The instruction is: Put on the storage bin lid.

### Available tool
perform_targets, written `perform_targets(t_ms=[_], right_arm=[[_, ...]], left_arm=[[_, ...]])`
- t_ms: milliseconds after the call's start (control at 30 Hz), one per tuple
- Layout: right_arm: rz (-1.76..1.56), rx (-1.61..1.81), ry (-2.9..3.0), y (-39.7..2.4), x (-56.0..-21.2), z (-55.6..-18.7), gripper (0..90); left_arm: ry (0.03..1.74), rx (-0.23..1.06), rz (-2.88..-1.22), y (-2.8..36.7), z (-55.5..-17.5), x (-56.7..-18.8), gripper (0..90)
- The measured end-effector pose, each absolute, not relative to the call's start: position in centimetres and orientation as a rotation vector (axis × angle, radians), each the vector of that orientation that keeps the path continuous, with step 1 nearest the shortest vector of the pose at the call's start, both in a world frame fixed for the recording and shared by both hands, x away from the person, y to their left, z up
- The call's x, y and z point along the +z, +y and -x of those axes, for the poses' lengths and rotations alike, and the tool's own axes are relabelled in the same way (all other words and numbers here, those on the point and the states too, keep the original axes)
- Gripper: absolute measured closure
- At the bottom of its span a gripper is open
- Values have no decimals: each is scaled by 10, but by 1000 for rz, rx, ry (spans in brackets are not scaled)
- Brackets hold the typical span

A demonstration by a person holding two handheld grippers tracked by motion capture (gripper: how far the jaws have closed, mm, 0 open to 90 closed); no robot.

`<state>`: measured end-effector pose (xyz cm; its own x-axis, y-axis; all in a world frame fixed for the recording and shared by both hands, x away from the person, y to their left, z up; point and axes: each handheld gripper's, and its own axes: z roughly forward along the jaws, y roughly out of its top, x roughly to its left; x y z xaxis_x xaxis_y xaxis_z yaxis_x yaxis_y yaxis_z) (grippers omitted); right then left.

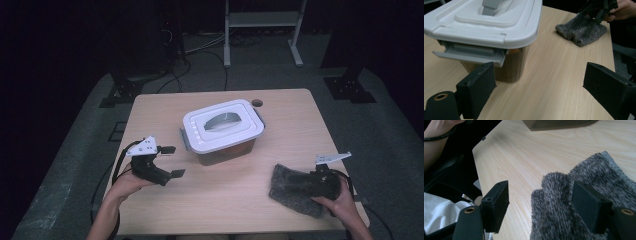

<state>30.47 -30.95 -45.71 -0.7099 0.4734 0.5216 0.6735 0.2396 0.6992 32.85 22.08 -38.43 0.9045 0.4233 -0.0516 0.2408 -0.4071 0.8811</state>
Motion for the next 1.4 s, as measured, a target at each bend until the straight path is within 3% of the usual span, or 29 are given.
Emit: perform_targets(t_ms=[1400], right_arm=[[1111,-1502,-2289,-319,-457,-302,291]], left_arm=[[651,210,-1981,254,-314,-441,91]])
